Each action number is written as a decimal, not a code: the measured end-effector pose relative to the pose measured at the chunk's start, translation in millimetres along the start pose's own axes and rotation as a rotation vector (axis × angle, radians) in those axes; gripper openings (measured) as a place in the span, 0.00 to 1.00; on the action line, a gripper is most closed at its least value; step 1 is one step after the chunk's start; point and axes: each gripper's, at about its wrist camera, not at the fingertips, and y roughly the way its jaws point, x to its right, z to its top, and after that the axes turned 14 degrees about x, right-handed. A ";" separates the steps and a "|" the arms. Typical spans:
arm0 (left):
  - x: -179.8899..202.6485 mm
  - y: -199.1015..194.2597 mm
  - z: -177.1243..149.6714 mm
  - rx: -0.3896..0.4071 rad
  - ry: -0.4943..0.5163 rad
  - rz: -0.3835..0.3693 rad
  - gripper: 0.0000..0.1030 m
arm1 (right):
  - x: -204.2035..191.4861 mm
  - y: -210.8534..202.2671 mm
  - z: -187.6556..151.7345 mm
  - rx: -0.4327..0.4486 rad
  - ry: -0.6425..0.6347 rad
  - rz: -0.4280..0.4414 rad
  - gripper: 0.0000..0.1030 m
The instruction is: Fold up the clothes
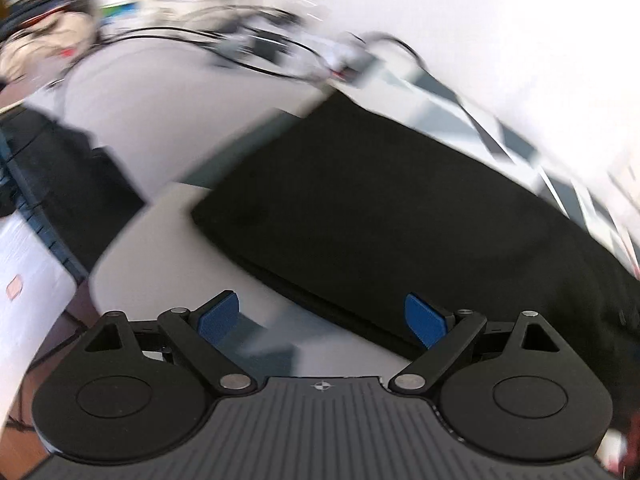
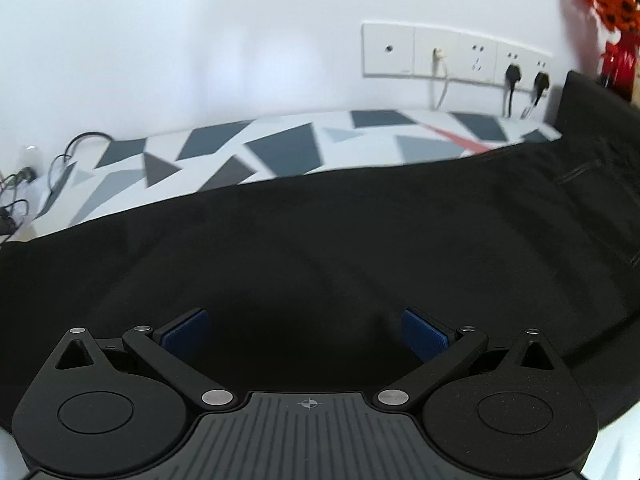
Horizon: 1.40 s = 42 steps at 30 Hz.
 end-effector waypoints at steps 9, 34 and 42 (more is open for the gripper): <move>-26.2 32.6 5.5 0.032 0.066 0.049 0.96 | -36.6 -6.2 -22.4 -0.073 -0.031 0.076 0.99; -3.4 65.4 11.0 -0.102 0.219 0.107 1.00 | -40.4 18.1 -34.2 -0.111 -0.112 -0.014 0.99; -19.4 41.1 12.0 -0.048 0.027 -0.010 0.99 | -38.8 15.4 -34.2 -0.121 -0.126 0.005 0.99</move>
